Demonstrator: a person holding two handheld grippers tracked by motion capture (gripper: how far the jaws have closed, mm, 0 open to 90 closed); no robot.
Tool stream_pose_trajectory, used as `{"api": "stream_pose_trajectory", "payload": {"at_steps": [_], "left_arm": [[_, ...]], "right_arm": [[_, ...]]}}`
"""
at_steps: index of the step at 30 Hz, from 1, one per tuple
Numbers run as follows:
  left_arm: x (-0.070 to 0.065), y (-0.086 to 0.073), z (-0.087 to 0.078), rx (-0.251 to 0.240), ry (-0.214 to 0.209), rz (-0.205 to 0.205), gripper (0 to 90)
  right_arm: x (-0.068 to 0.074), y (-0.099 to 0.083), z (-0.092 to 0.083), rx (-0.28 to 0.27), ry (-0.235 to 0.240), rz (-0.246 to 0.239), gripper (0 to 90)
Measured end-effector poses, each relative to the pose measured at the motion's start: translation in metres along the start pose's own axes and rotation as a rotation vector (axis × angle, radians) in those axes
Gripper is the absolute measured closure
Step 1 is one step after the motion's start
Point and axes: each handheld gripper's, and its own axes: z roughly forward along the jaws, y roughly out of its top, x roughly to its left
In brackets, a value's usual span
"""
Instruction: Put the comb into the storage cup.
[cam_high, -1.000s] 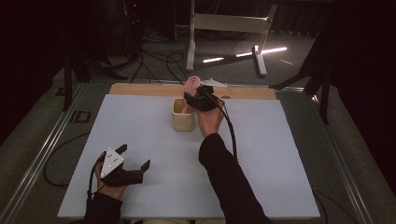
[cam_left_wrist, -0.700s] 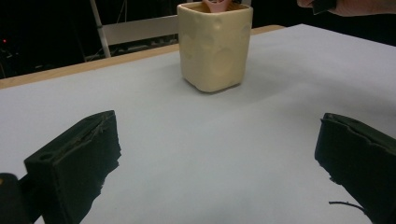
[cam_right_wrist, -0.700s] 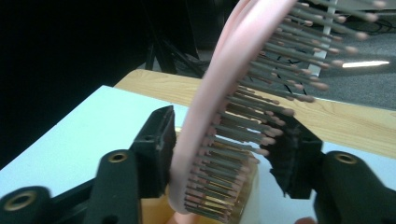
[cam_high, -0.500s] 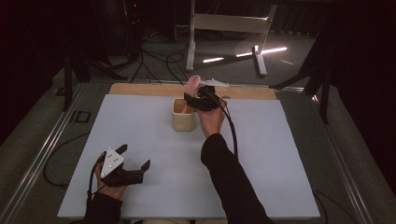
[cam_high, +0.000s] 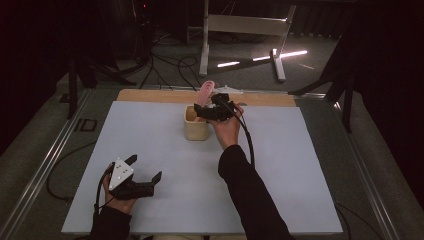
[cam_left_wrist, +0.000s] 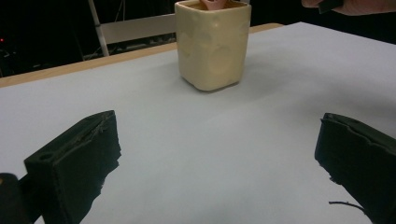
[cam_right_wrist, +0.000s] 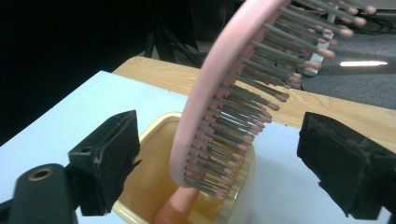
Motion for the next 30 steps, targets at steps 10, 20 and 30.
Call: {"api": "stream_pose_trajectory", "payload": {"at_steps": [10, 20, 30], "left_arm": [[0.0, 0.0, 0.0, 0.006, 0.008, 0.002, 0.6], [0.0, 0.0, 0.0, 0.006, 0.015, -0.001, 0.6], [0.001, 0.0, 0.0, 0.009, 0.029, -0.002, 0.5]], "right_arm": [[0.002, -0.001, -0.005, 0.012, 0.016, -0.023, 10.3], [0.003, -0.008, -0.015, 0.005, 0.024, -0.05, 10.1], [-0.005, -0.019, -0.031, 0.012, 0.033, -0.054, 10.1]]}}
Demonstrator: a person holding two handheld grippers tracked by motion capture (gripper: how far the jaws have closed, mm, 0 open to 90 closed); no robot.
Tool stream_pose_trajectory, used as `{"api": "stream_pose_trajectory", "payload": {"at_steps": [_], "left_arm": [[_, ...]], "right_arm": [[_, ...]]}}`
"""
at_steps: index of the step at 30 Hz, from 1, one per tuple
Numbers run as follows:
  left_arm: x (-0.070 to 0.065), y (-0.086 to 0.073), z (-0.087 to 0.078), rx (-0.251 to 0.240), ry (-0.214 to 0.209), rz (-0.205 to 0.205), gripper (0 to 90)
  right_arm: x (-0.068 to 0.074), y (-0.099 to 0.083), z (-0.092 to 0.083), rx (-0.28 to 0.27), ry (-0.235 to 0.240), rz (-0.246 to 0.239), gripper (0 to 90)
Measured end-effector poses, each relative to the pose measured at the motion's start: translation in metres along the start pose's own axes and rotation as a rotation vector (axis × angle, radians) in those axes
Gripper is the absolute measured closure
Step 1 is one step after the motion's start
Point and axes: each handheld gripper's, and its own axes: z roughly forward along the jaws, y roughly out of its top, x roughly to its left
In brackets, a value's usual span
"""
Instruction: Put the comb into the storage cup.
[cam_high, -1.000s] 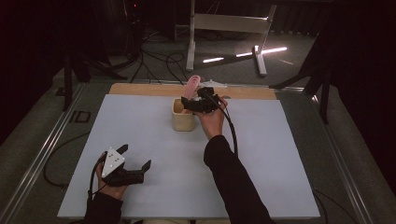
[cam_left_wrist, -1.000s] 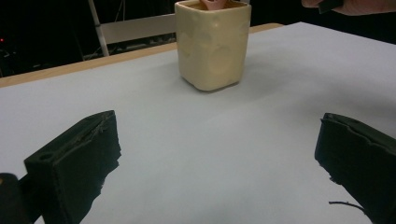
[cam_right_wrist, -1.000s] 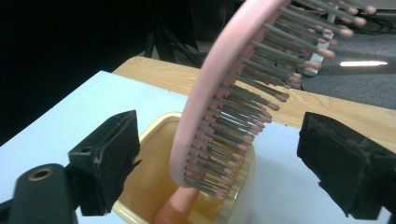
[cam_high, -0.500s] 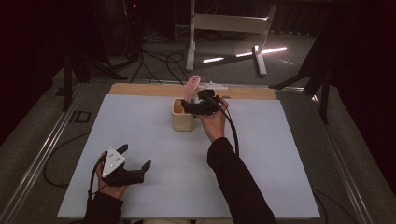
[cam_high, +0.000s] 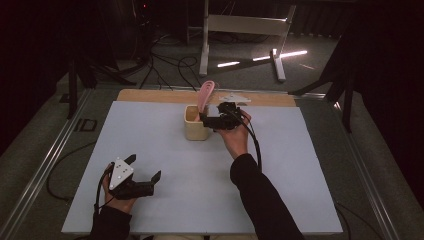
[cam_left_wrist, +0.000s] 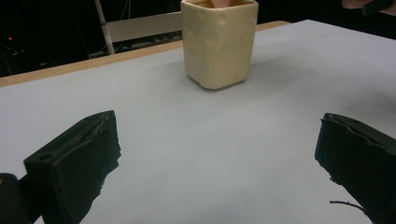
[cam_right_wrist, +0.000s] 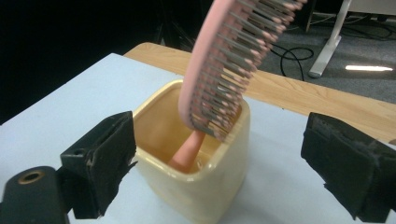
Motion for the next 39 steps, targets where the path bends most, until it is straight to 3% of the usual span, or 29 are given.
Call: {"api": "stream_pose_trajectory", "payload": {"at_steps": [15, 20, 23, 31, 39], "left_arm": [[0.002, 0.0, 0.0, 0.01, 0.021, -0.001, 0.5], [0.003, 0.0, -0.001, 0.009, 0.022, -0.007, 0.5], [0.004, 0.0, -0.001, 0.012, 0.024, -0.01, 0.5], [0.008, 0.001, -0.002, 0.015, 0.033, -0.015, 0.5], [0.012, 0.002, -0.002, 0.013, 0.047, -0.024, 0.5]], "right_arm": [[-0.004, -0.012, -0.027, 0.021, 0.0, -0.041, 10.1], [-0.004, -0.017, -0.037, 0.018, 0.016, -0.03, 10.2], [-0.004, -0.021, -0.043, 0.025, 0.023, -0.046, 10.1], [-0.012, -0.042, -0.066, 0.012, 0.045, -0.043, 10.1], [-0.02, -0.062, -0.092, -0.024, 0.023, -0.058, 10.1]]}}
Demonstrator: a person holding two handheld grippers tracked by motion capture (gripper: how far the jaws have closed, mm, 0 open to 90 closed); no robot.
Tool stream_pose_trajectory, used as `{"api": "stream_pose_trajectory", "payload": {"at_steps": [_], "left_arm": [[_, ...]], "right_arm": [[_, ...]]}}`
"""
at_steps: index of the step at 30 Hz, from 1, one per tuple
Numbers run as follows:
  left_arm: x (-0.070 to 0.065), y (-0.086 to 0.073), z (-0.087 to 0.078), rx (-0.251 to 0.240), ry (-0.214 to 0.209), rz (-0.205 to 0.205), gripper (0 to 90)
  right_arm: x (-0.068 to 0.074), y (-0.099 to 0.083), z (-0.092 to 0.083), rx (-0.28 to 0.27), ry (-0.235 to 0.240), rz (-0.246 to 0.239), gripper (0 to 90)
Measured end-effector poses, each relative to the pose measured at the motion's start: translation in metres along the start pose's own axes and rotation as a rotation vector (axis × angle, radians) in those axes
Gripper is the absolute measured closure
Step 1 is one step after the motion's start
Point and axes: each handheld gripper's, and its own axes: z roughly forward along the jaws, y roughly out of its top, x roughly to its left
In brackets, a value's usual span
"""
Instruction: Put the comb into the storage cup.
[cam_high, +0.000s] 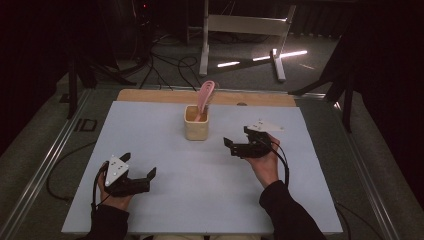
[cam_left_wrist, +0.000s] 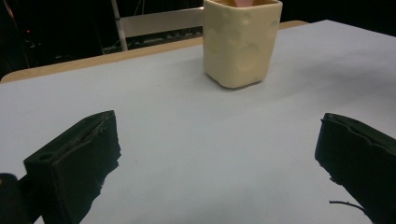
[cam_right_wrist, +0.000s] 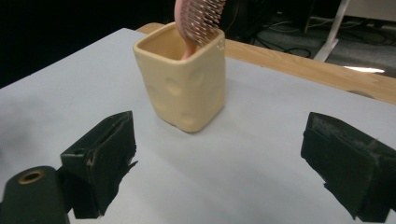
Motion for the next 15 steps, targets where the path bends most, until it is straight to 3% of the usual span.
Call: {"api": "stream_pose_trajectory", "payload": {"at_steps": [4, 11, 15], "left_arm": [[0.003, 0.001, -0.001, 0.0, 0.008, -0.007, 0.5], [0.007, 0.003, -0.003, -0.006, 0.02, -0.007, 0.4], [0.009, 0.005, -0.004, -0.014, 0.023, -0.008, 0.4]], "right_arm": [[0.001, -0.005, -0.016, -0.017, -0.009, -0.042, 10.1], [0.003, -0.012, -0.037, -0.043, -0.017, -0.072, 10.1], [0.002, -0.024, -0.048, -0.045, -0.01, -0.057, 10.1]]}}
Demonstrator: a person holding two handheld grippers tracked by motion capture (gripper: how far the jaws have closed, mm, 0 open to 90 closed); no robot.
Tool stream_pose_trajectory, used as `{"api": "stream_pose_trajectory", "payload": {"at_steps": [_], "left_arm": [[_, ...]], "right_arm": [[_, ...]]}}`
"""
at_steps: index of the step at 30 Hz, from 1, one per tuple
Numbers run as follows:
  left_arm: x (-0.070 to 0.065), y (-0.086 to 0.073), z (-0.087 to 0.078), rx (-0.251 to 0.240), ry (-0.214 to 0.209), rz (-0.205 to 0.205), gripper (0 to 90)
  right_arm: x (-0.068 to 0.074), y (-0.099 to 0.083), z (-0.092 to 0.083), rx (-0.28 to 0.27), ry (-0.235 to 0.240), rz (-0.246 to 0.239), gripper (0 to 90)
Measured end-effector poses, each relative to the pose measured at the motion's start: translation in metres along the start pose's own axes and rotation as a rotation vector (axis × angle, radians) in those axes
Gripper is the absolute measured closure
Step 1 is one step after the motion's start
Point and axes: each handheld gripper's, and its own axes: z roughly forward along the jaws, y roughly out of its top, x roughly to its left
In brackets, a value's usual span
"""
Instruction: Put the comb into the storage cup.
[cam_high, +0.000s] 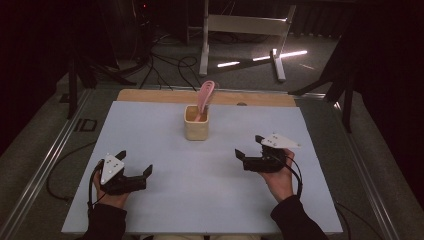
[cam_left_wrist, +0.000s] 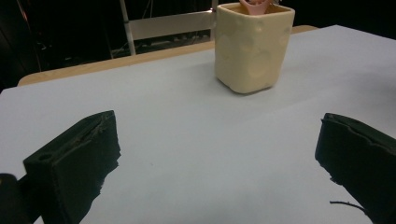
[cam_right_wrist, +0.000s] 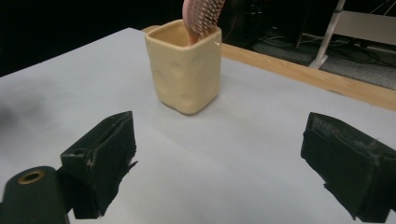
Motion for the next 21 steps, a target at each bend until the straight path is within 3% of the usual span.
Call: {"api": "stream_pose_trajectory", "payload": {"at_steps": [7, 18, 21], "left_arm": [[0.004, 0.002, -0.001, -0.009, -0.004, -0.007, 0.4], [0.007, 0.005, -0.006, -0.025, -0.028, 0.01, 0.3], [0.008, 0.005, -0.007, -0.034, -0.024, 0.009, 0.3]], "right_arm": [[-0.005, -0.018, -0.022, -0.038, -0.017, 0.049, 10.2], [-0.01, -0.046, -0.048, -0.112, -0.048, 0.02, 10.2], [-0.013, -0.05, -0.053, -0.11, -0.069, 0.015, 10.1]]}}
